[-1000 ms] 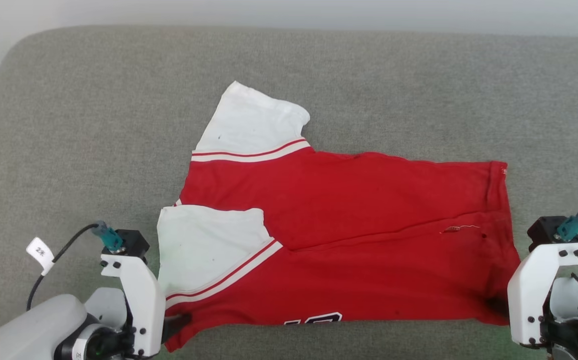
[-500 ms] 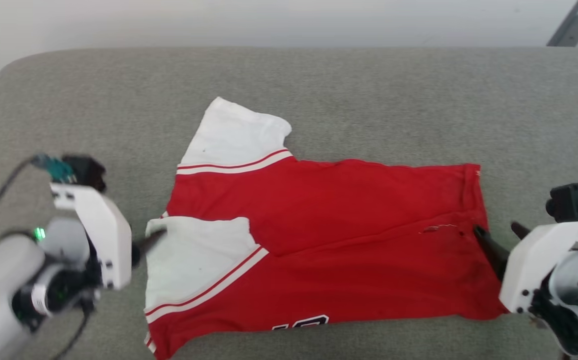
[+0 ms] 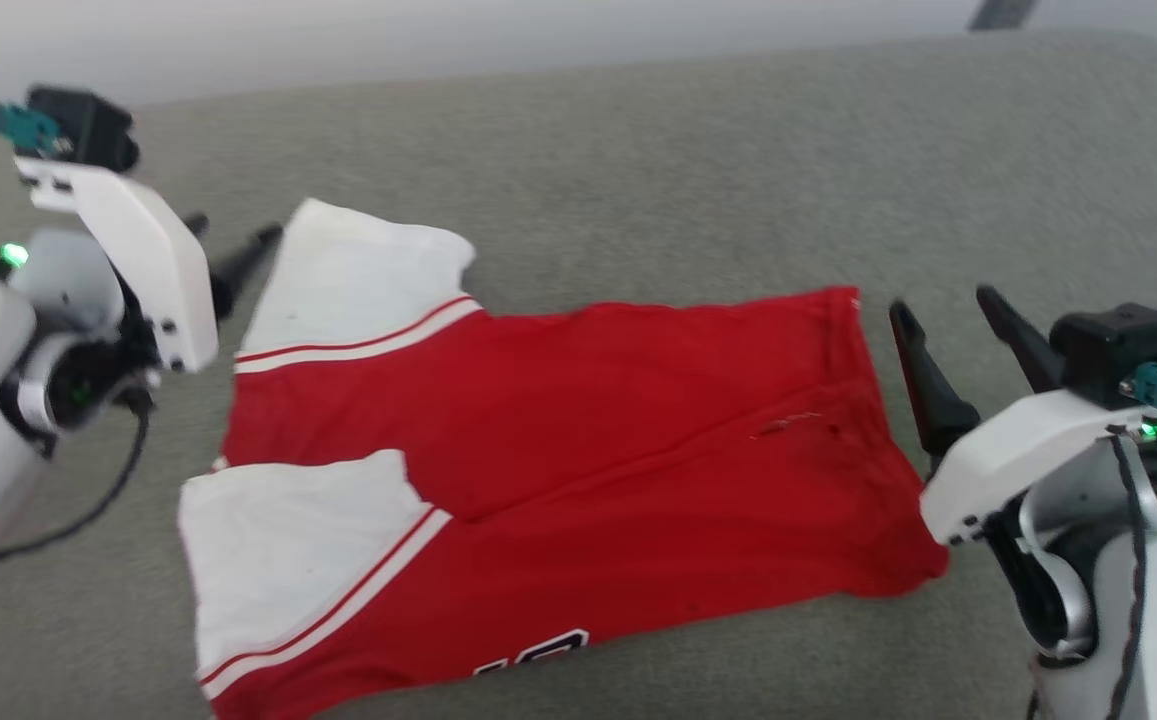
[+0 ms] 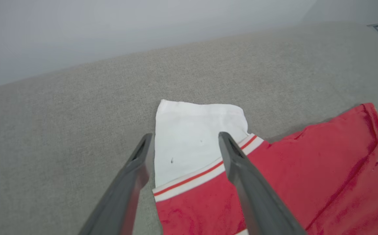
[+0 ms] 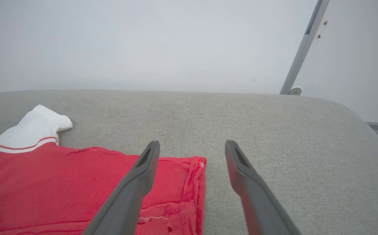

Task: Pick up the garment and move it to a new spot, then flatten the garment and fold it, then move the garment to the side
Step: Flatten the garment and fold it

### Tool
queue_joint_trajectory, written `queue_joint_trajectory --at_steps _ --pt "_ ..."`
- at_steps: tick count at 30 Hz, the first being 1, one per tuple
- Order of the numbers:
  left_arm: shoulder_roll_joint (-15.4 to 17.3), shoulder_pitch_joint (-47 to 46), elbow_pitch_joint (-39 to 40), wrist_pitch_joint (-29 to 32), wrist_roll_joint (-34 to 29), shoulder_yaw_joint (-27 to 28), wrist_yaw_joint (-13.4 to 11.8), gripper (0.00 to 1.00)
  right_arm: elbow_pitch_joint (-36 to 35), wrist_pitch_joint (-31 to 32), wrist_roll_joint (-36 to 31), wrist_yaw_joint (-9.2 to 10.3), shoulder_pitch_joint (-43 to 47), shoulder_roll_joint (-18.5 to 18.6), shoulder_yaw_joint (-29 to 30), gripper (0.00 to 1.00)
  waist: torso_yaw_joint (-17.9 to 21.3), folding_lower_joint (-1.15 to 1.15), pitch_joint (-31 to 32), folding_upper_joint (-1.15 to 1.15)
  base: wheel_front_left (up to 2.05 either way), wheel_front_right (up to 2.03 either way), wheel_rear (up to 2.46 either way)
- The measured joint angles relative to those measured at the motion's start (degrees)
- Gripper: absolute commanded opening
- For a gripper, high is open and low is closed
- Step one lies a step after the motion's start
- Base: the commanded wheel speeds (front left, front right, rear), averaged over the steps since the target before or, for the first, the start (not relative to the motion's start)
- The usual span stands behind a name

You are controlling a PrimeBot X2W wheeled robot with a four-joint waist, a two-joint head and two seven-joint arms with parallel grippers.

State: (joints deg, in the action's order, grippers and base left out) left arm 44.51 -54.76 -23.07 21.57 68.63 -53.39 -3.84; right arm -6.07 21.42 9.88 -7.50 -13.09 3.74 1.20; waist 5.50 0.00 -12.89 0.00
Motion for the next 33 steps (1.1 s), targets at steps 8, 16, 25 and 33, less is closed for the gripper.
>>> queue_joint_trajectory --at_steps 8,16,25,33 --pt "-2.04 -7.04 -12.91 -1.42 -2.48 -0.11 5.95 1.0 3.12 -10.74 -0.89 0.0 -3.21 -0.66 -3.72 1.0 5.35 0.0 -3.23 0.0 0.0 0.0 0.0" --pt "-2.78 -11.51 -22.93 1.78 -4.0 -1.47 9.24 1.0 5.02 -14.0 2.57 0.0 -3.88 -0.74 -6.01 1.0 9.62 0.0 -7.12 0.0 0.0 0.0 0.0" --pt "-3.27 -13.25 -32.14 9.27 -2.27 -2.67 10.39 1.0 6.43 -12.15 3.99 0.0 -4.28 -0.79 -7.5 1.0 11.88 0.0 -10.57 0.0 0.0 0.0 0.0" --pt "-5.59 -16.26 -37.16 13.81 -1.12 -2.72 10.66 0.27 7.8 -5.48 5.45 0.0 -6.91 -0.77 -8.08 1.0 11.7 0.0 -12.2 0.01 0.0 0.0 0.0"
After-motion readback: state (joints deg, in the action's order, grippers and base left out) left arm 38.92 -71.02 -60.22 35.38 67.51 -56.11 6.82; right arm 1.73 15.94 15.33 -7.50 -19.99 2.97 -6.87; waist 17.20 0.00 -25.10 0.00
